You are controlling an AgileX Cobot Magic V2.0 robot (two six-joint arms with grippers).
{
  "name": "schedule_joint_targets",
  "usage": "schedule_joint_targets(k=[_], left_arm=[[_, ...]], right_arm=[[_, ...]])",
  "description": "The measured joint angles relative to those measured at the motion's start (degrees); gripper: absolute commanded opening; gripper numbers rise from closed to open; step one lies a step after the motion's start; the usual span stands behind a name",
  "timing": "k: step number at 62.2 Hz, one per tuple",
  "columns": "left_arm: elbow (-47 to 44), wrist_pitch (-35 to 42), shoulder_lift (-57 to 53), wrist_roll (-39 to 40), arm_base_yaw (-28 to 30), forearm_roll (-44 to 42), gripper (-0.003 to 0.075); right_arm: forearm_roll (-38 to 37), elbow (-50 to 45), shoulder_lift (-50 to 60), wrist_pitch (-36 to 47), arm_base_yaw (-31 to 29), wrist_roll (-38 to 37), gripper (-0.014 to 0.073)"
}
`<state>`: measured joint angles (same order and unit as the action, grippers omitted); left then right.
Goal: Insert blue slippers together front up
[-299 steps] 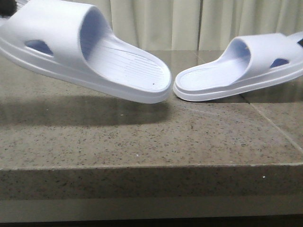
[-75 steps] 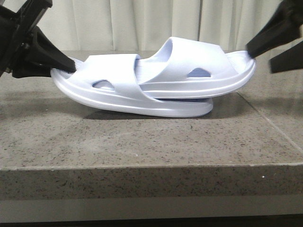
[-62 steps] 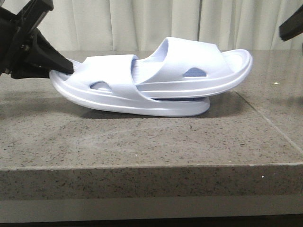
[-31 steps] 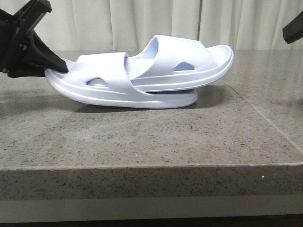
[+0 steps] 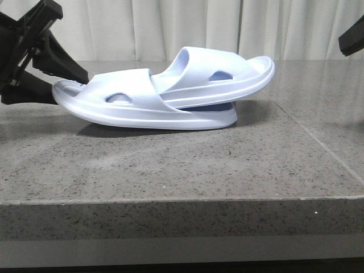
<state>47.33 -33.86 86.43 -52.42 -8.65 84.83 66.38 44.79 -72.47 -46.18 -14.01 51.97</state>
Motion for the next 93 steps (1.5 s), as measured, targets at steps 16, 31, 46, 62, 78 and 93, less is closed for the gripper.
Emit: schedule_joint_targets(k=[16,31,46,62,78,93], left_arm=[[4.1,-1.1,-0.5,5.4,0.2,-14.8,0.0418],[9.3,-5.8,-8.3,22.2,3.9,-42.6,0.0418],[9.9,-13.1,-21.6,41.4,4.2,-71.9,0.0418],[7.3,-20.8,-35.9,53.9,4.3,-89.3,0.0418],[0.3,-21.0,-50.8,55.5,4.3,-91.3,0.0417],[-5.4,-16.5,-58.7,55.5,4.3,-90.8,0.0417]], right_arm=[[-1.2,0.0,0.0,-2.1,0.0,0.0,0.0438],[-7.0,1.1,5.1,-5.0,1.6,-3.4,0.0438],[-32.8,7.2,15.5,-7.8,11.4,-25.5,0.0437],[-55.4,8.2,24.5,-14.4,16.2,-44.3,0.0437],[-56.7,6.1,35.9,-16.6,16.1,-46.3,0.0437],[-56.7,0.9,45.1,-13.7,16.1,-46.4,0.0437]])
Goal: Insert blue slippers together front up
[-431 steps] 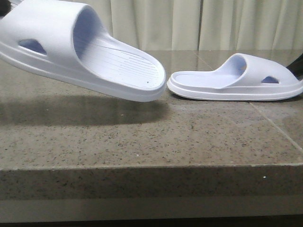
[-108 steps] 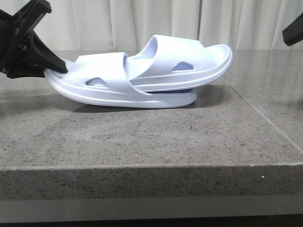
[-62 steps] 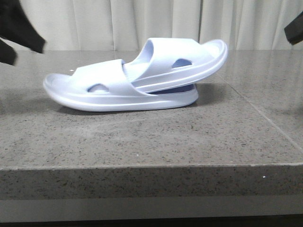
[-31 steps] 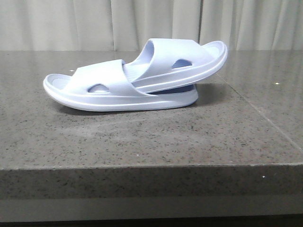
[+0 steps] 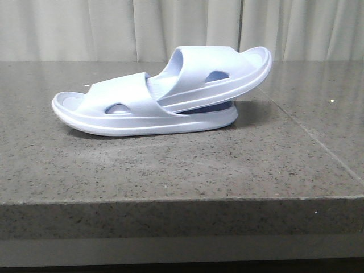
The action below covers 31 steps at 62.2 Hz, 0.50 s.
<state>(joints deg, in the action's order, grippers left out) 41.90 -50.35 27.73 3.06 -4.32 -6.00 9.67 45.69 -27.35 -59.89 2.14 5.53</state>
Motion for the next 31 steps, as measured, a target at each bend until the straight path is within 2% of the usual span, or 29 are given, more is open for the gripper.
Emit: schedule_joint_targets(k=[5,9,13,23,31], left_arm=[[-1.4,1.9,-0.6,0.0,0.0,1.0,0.0407],[-2.2,3.4,-0.6,0.0,0.0,2.1,0.0362],[-3.0,4.7,-0.6,0.0,0.0,2.9,0.0296],[-4.7,8.0,-0.6,0.0,0.0,4.5,0.0121],[-6.0,10.0,-0.6,0.0,0.0,5.0,0.0004]], right_arm=[[0.0,-1.1,2.0,1.2,0.0,0.0,0.0430],[0.0,-1.8,2.8,1.5,0.0,0.0,0.0381],[0.0,-2.2,3.0,1.8,0.0,0.0,0.0305],[0.0,-2.8,3.0,2.0,0.0,0.0,0.0051],[0.0,-2.9,3.0,2.0,0.0,0.0,-0.0082]])
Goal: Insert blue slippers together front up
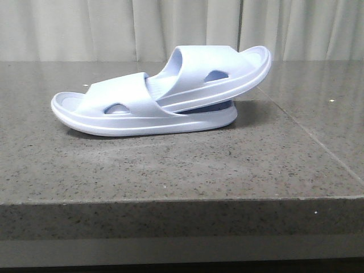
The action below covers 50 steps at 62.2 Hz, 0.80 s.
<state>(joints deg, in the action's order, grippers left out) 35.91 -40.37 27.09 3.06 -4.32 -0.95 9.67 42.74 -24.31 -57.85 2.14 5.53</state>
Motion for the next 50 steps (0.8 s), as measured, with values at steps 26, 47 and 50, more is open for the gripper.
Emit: schedule_joint_targets(k=[26,47,50], left_arm=[[-1.4,2.8,0.0,0.0,0.0,0.4,-0.0020],[-1.4,3.1,0.0,0.0,0.0,0.4,-0.0020],[-1.4,3.1,0.0,0.0,0.0,0.4,-0.0020]], right_arm=[[0.0,0.0,0.0,0.1,0.0,-0.1,-0.0118],[0.1,0.0,0.0,0.1,0.0,-0.1,-0.0118],[0.1,0.0,0.0,0.1,0.0,-0.1,-0.0118]])
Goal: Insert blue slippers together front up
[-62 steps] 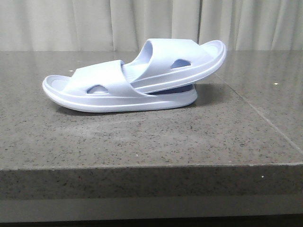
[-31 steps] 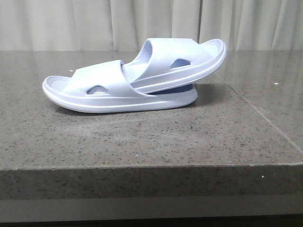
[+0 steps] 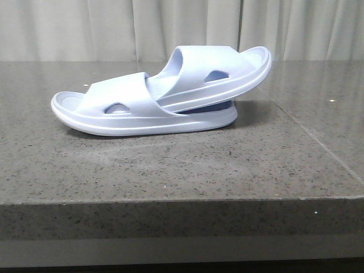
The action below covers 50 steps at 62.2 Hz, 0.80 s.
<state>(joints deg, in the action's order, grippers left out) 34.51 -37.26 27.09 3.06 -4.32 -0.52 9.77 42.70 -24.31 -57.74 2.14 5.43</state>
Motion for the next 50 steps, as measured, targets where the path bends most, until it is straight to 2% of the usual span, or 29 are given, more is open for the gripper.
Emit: schedule_joint_targets(k=[11,20,38,50], left_arm=[[-0.3,0.7,-0.4,0.0,0.0,0.1,-0.0020],[-4.4,5.3,-5.1,0.0,0.5,-1.4,-0.0020],[-22.4,20.0,-18.3,0.0,3.0,0.5,-0.0020],[-31.1,25.3,-25.1,0.0,3.4,3.3,-0.0020]], right_arm=[[0.0,0.0,0.0,0.0,0.0,0.0,-0.0118],[0.0,0.0,0.0,0.0,0.0,0.0,-0.0118],[0.0,0.0,0.0,0.0,0.0,0.0,-0.0118],[0.0,0.0,0.0,0.0,0.0,0.0,-0.0118]])
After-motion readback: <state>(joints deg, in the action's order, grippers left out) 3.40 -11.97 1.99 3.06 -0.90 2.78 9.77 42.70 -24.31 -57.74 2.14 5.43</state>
